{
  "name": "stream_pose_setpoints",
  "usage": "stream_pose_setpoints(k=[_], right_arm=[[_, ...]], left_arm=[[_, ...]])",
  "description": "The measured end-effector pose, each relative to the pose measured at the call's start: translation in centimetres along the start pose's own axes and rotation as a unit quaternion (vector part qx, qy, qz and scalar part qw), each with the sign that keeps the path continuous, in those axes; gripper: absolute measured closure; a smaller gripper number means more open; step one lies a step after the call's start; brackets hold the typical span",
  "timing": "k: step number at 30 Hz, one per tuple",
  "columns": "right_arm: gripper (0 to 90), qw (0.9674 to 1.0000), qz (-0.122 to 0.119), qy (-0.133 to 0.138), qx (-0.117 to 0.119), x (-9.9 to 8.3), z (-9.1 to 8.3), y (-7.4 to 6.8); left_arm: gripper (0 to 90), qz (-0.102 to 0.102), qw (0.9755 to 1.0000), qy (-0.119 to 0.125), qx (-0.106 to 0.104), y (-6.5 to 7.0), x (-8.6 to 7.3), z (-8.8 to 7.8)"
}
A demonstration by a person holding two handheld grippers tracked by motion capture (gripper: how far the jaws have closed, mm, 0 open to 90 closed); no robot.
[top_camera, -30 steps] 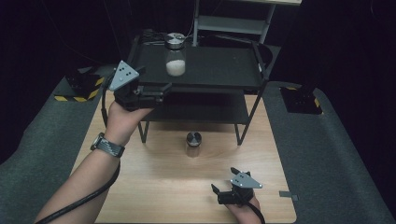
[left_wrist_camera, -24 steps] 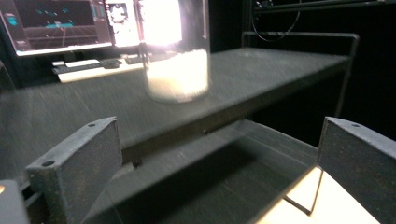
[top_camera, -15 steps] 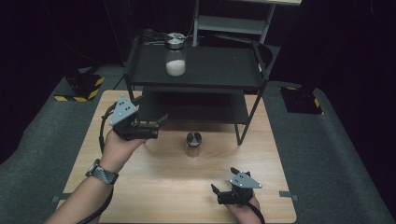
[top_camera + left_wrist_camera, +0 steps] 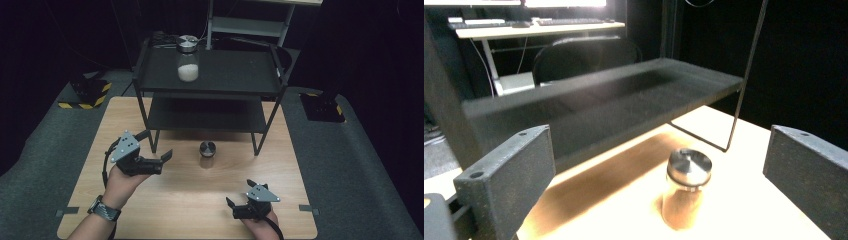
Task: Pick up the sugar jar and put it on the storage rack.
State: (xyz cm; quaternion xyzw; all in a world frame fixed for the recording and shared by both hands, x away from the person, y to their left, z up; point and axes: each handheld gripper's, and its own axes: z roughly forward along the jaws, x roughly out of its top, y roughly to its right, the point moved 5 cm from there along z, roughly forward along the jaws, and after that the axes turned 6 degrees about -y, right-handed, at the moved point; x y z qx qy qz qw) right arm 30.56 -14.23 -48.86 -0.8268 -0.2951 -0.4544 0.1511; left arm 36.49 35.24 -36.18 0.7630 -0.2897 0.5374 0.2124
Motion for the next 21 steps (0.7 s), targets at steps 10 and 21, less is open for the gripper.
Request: stream_pose_setpoints(k=[10,21], right_arm=[[0.2,1.0000,-0.001,-0.001,0.000,0.0,0.0,0.0],[0.2,1.0000,-0.002,-0.001,-0.002,0.0,0.0,-0.1]], left_arm=[[0.6,-0.018,0.9989,-0.042,0.006,-0.1,-4.6,-0.7],[0.6,-0.046,0.9939,-0.099,0.008,0.5,-10.0,-1.5]])
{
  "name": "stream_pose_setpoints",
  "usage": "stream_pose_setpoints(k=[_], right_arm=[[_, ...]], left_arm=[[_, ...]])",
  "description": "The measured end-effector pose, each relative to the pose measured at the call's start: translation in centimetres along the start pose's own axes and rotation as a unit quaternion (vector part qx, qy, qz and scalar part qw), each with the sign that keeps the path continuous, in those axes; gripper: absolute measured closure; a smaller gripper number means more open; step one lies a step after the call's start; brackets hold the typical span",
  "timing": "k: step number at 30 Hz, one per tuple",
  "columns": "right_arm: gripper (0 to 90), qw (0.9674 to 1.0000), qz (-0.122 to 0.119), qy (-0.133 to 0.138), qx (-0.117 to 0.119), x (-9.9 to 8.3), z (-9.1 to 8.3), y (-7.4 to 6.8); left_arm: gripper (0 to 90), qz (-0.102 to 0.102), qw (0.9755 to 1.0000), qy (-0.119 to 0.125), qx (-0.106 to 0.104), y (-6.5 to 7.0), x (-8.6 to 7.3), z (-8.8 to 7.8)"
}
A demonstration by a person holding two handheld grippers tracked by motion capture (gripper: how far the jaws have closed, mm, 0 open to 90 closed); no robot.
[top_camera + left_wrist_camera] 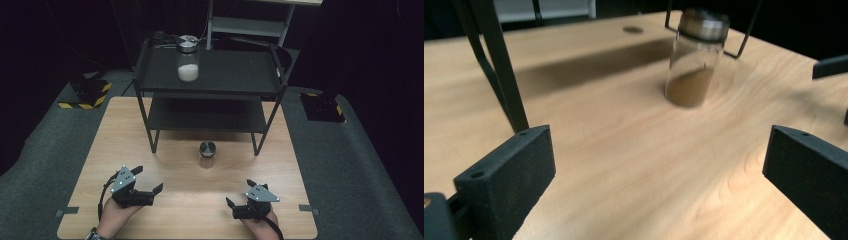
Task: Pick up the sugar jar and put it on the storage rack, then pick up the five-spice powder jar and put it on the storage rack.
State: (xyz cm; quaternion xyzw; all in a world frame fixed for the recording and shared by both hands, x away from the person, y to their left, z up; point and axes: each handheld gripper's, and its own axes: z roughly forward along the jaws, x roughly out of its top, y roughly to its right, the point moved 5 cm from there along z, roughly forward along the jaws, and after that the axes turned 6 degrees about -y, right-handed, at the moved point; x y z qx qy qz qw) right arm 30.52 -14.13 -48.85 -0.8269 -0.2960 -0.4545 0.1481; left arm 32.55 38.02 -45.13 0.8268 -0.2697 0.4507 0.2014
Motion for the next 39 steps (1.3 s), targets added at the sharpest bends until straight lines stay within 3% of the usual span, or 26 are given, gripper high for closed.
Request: stream_pose_setpoints(k=[6,11,15,22,26,39], right_arm=[[0.3,1.0000,-0.004,-0.002,-0.004,0.0,0.0,-0.2],[0.4,0.9999,-0.004,-0.006,-0.009,0.2,0.1,-0.3],[0.4,0.9999,-0.005,-0.007,-0.014,0.2,0.1,-0.5],[0.3,0.9997,-0.008,-0.012,-0.020,0.3,0.2,-0.7],[0.3,0.9997,-0.009,-0.012,-0.022,0.3,0.2,-0.8],[0.1,0.9997,-0.004,-0.012,-0.021,0.3,0.1,-0.7]], left_arm=[[0.6,0.007,0.9993,-0.033,0.013,0.2,-2.1,-0.2],[1.2,0.019,0.9978,-0.057,0.030,0.5,-2.7,0.0],[1.4,0.037,0.9973,-0.053,0.034,0.9,-2.9,-0.3],[1.7,0.046,0.9967,-0.060,0.031,1.1,-2.9,-0.5],[1.6,0.073,0.9941,-0.071,0.038,1.7,-2.7,-0.3],[1.1,0.072,0.9948,-0.068,0.024,1.4,-2.9,-0.6]])
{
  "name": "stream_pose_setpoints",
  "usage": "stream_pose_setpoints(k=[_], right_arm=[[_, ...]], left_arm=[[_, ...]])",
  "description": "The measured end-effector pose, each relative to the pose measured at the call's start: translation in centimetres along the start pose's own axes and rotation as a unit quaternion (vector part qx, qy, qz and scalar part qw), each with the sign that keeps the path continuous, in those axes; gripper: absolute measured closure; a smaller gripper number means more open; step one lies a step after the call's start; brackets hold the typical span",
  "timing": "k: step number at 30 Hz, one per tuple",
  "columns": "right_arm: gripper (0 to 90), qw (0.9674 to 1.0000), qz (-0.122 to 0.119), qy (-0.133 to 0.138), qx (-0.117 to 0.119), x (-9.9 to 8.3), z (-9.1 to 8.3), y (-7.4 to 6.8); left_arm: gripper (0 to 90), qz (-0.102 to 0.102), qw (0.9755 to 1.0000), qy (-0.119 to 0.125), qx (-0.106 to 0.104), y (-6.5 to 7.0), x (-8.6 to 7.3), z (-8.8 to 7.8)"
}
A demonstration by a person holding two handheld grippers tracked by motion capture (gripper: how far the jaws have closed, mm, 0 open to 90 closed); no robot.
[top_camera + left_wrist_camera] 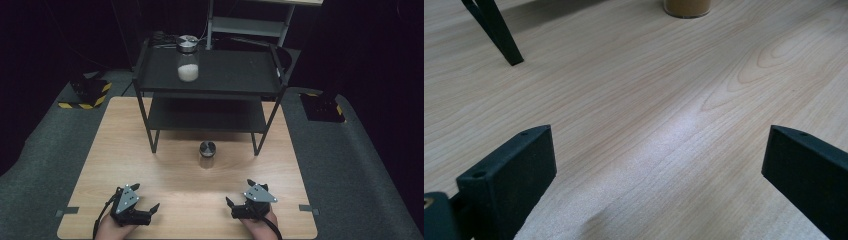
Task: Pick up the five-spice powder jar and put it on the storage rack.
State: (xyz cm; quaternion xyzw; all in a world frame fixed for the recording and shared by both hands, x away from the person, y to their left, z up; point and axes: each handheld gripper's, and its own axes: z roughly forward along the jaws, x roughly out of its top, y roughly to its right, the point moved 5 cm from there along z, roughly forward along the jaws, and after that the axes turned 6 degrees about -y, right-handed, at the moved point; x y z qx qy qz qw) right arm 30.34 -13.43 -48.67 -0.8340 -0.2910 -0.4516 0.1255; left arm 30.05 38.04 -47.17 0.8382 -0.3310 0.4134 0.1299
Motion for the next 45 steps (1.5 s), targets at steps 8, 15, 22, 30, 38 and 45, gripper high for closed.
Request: stream_pose_setpoints(k=[8,15,22,30,38,45], right_arm=[[0.1,0.9999,0.006,0.009,0.003,-0.1,-0.1,0.3],[0.1,0.9993,0.014,0.034,0.002,0.5,-0.6,0.0],[0.1,0.9988,0.012,0.046,0.006,1.6,-0.7,-0.2],[0.1,0.9983,0.000,0.058,0.004,3.3,-0.8,-0.1],[0.1,0.9980,0.001,0.062,0.007,4.6,-0.1,-0.1],[0.1,0.9978,0.002,0.065,0.010,5.9,1.2,-0.1]], left_arm=[[1.1,-0.008,1.0000,0.003,0.004,-0.1,-0.3,-0.3],[1.0,-0.008,0.9999,0.007,0.005,0.0,-0.5,-0.5],[0.9,-0.008,0.9999,0.009,0.001,0.0,-0.5,-0.5],[0.8,-0.007,0.9999,0.007,0.001,0.1,-0.5,-0.4],[0.8,0.000,1.0000,0.004,-0.001,0.0,-0.4,-0.4],[0.8,0.001,1.0000,0.006,-0.005,-0.1,-0.4,-0.4]])
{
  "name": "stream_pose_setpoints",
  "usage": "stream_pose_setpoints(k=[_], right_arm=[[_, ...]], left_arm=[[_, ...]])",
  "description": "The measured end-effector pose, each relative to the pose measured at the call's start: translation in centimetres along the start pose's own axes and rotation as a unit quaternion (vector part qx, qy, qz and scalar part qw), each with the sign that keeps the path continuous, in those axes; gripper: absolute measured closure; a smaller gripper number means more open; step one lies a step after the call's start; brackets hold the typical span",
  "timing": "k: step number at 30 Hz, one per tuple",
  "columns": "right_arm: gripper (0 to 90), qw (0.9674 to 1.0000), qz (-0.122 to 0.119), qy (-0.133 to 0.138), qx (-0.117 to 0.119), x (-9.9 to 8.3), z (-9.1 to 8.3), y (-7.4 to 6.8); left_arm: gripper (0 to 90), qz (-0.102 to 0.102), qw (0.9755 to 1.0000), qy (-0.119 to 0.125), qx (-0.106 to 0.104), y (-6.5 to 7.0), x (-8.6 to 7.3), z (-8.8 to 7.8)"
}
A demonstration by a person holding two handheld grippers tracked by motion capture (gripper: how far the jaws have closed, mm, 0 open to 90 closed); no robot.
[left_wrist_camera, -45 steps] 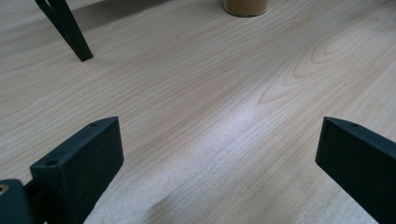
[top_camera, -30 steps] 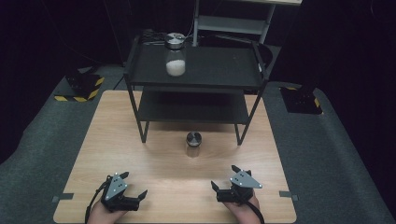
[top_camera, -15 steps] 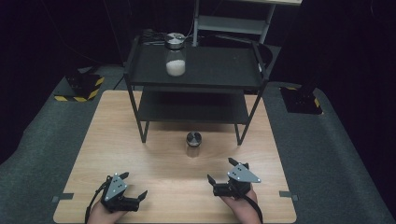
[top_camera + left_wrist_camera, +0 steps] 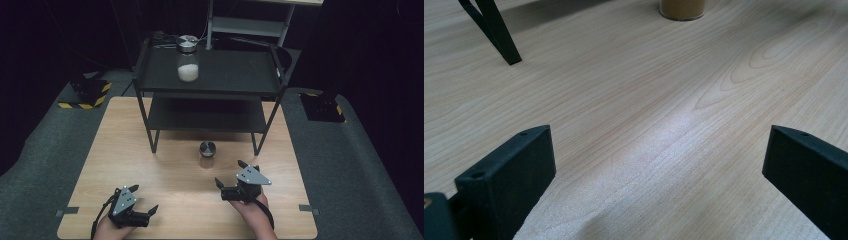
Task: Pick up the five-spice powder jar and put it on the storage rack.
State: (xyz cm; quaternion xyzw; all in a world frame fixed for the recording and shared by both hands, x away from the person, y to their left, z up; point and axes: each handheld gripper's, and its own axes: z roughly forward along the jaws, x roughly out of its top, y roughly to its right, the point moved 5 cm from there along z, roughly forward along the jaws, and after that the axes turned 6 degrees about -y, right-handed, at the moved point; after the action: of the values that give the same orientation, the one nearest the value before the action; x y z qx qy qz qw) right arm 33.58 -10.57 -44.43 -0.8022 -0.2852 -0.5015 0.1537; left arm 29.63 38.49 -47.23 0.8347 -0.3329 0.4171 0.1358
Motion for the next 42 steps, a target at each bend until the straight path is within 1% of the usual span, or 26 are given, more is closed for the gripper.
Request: stream_pose_setpoints(k=[7,8,15,21,22,23,26,27,28,30,34,36,39,42], right_arm=[[0.1,1.0000,0.000,-0.003,-0.002,0.8,1.4,0.1],[0.1,1.0000,0.000,-0.003,-0.002,0.8,1.4,0.1],[0.1,1.0000,0.006,-0.005,0.001,1.4,3.1,0.4],[0.2,1.0000,0.001,-0.006,0.003,1.8,4.4,0.2],[0.2,1.0000,0.001,-0.006,0.003,1.8,4.4,0.2],[0.1,1.0000,0.000,-0.007,0.004,2.0,4.9,0.2],[0.2,1.0000,0.000,-0.002,0.009,2.1,5.6,0.3],[0.2,1.0000,0.000,-0.002,0.009,2.1,5.6,0.3],[0.7,1.0000,0.000,-0.005,0.009,2.3,6.2,0.2],[1.3,0.9999,0.000,-0.006,0.010,2.4,6.7,0.2],[3.2,0.9999,0.000,-0.004,0.010,2.6,7.5,0.2],[3.7,0.9999,0.001,-0.004,0.010,2.6,7.6,0.3],[6.1,0.9999,0.011,-0.002,0.010,2.6,8.3,0.6],[8.7,0.9999,0.013,0.000,0.011,2.6,8.7,0.8]], left_arm=[[0.8,-0.006,1.0000,0.002,-0.005,-0.1,-0.1,0.0],[0.8,-0.006,1.0000,0.002,-0.005,-0.1,-0.1,0.0],[0.8,-0.006,1.0000,0.002,-0.007,-0.2,-0.1,-0.1],[0.8,-0.007,0.9999,0.001,-0.009,-0.3,-0.1,-0.1],[0.8,-0.007,0.9999,0.001,-0.009,-0.3,-0.1,-0.1],[0.8,-0.007,0.9999,0.001,-0.009,-0.3,-0.1,-0.1],[0.8,-0.007,0.9999,0.001,-0.008,-0.3,-0.1,-0.1],[0.8,-0.007,0.9999,0.001,-0.008,-0.3,-0.1,-0.1],[0.8,-0.007,0.9999,0.001,-0.008,-0.3,-0.1,-0.1],[0.8,-0.006,0.9999,0.001,-0.009,-0.3,-0.1,-0.1],[0.8,-0.005,0.9999,0.001,-0.011,-0.4,-0.1,-0.1],[0.8,-0.006,0.9999,0.000,-0.012,-0.4,-0.1,-0.1],[0.8,-0.002,0.9999,0.000,-0.011,-0.3,-0.1,-0.1],[0.8,-0.002,0.9999,0.000,-0.013,-0.4,-0.1,-0.1]])
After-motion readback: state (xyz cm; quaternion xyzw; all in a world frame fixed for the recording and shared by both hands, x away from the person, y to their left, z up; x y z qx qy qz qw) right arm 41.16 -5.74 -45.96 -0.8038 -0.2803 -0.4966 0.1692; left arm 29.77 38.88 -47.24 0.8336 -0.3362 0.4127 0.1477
